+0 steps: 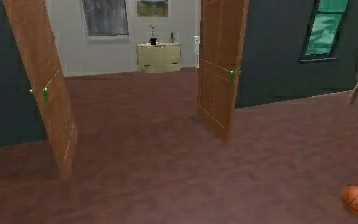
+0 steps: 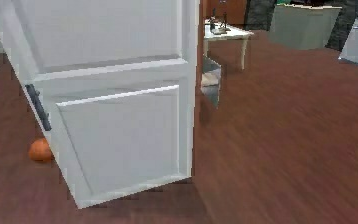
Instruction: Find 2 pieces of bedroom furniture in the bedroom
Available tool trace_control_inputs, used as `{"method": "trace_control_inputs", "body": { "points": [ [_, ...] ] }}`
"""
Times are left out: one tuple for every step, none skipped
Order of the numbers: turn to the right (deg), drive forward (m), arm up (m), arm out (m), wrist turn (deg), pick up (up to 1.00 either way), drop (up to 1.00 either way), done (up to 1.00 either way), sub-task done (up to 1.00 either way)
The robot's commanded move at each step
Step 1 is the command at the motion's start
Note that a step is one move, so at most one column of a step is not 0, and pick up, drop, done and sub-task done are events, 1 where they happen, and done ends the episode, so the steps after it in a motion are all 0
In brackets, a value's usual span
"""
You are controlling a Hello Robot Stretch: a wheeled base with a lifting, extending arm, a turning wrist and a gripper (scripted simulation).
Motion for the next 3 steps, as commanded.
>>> {"method": "trace_control_inputs", "body": {
  "points": [
    [-15.0, 0.00, 0.00, 0.00, 0.0, 0.00, 0.00, 0.00, 0.00],
    [0.0, 0.45, 0.00, 0.00, 0.0, 0.00, 0.00, 0.00, 0.00],
    [-45.0, 0.00, 0.00, 0.00, 0.0, 0.00, 0.00, 0.00, 0.00]
  ]
}}
